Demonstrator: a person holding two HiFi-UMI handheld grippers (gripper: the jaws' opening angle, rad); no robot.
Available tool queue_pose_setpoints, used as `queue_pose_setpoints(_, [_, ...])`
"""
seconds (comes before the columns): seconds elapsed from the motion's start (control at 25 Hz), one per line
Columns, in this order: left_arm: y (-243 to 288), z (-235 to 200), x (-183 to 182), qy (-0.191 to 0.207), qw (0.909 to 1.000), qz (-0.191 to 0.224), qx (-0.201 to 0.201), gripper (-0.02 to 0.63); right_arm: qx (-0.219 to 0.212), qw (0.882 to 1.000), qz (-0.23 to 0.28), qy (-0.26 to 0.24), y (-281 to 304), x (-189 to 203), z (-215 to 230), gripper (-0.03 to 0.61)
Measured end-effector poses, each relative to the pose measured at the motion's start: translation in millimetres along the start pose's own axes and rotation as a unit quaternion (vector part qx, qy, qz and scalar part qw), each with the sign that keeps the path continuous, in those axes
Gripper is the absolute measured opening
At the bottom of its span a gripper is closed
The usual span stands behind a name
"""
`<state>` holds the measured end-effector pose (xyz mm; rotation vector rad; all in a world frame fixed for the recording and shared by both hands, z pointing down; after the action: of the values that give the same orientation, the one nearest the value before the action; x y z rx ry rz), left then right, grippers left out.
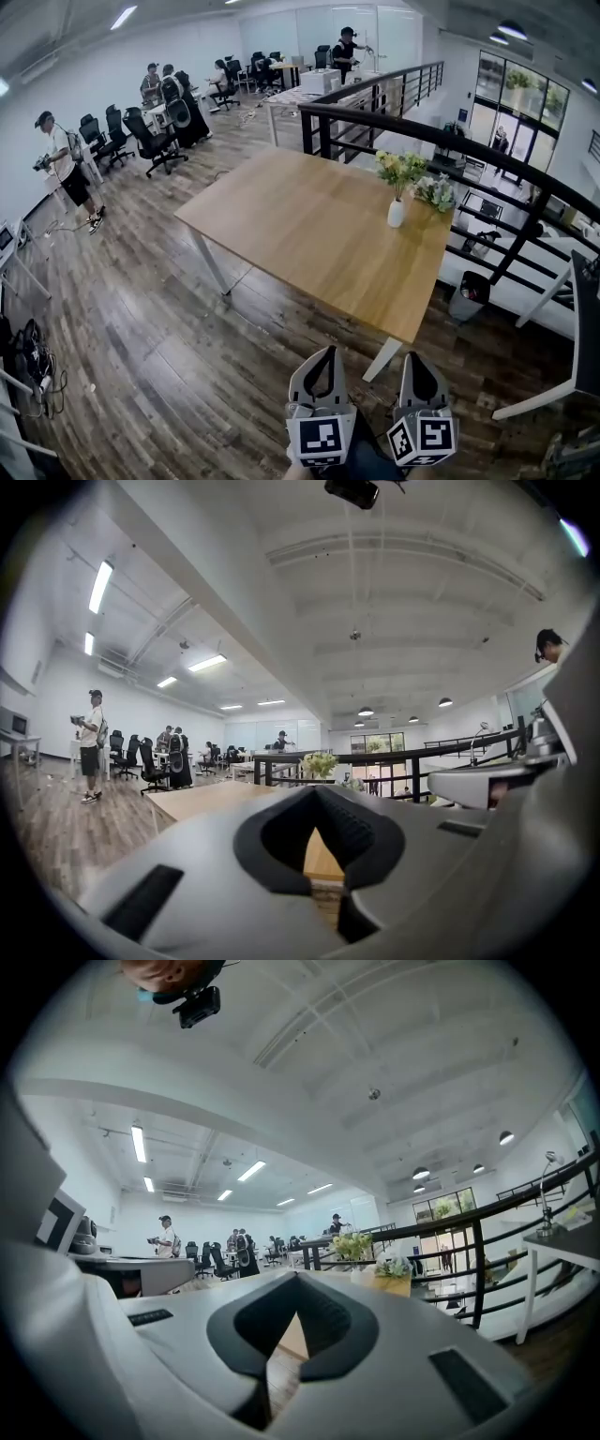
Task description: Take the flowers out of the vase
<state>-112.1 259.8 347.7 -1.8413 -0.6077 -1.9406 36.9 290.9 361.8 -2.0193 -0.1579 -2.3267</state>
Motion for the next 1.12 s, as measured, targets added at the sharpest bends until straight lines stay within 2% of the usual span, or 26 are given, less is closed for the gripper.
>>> queue_pose_setpoints(0.4, [84.9,-38.4,8.9,-0.002,0.9999,-0.012,-0.009,0.029,-0.004,1.0,-0.004,0.005,102.3,3.7,7.4,0.012])
queue_pose_setpoints(0.8, [186.8,-78.5,-9.2,0.003,0.9998,-0.012,-0.014,0.029,-0.005,1.0,-0.007,0.01,211.7,-20.3,21.1,0.012])
queue_pose_setpoints(1.12, [240.8,-92.7,-9.0,0.002,0.9997,-0.013,-0.022,0.029,-0.011,1.0,-0.005,0.015,266.9,-28.9,28.5,0.012])
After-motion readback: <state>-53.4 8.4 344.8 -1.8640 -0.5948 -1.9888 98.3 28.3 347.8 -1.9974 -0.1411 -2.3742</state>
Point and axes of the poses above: the fingertips, and each gripper's own axes: y forward along the fingers, z to its right, x out of its underside, the point moved 2 cm from there along -y, backward along the fingers, and after that the axes turned 11 degrees about x, right-handed, at the moved point
